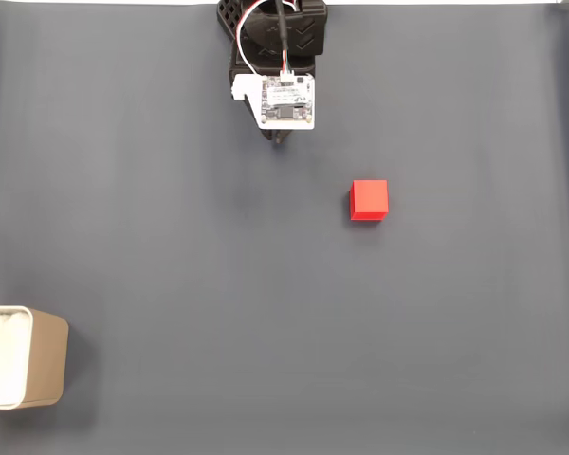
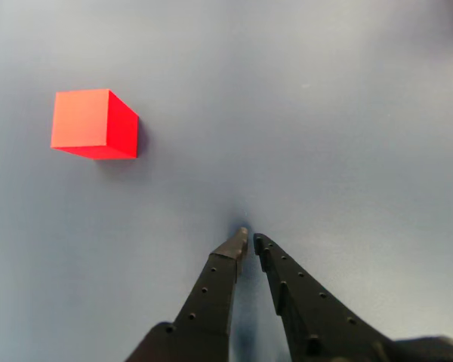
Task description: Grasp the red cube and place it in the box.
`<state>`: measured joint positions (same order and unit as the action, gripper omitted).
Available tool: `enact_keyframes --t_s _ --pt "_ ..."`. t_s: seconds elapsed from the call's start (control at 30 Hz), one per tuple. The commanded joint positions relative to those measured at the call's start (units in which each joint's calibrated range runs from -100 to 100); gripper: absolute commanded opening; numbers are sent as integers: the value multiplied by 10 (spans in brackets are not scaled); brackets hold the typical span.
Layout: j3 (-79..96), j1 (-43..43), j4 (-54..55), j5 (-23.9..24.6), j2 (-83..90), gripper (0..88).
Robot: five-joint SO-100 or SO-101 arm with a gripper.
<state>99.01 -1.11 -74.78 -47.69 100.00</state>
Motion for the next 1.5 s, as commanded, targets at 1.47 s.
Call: enact_keyframes --t_s 1.47 --pt "-270 -17 116 -5 -197 32"
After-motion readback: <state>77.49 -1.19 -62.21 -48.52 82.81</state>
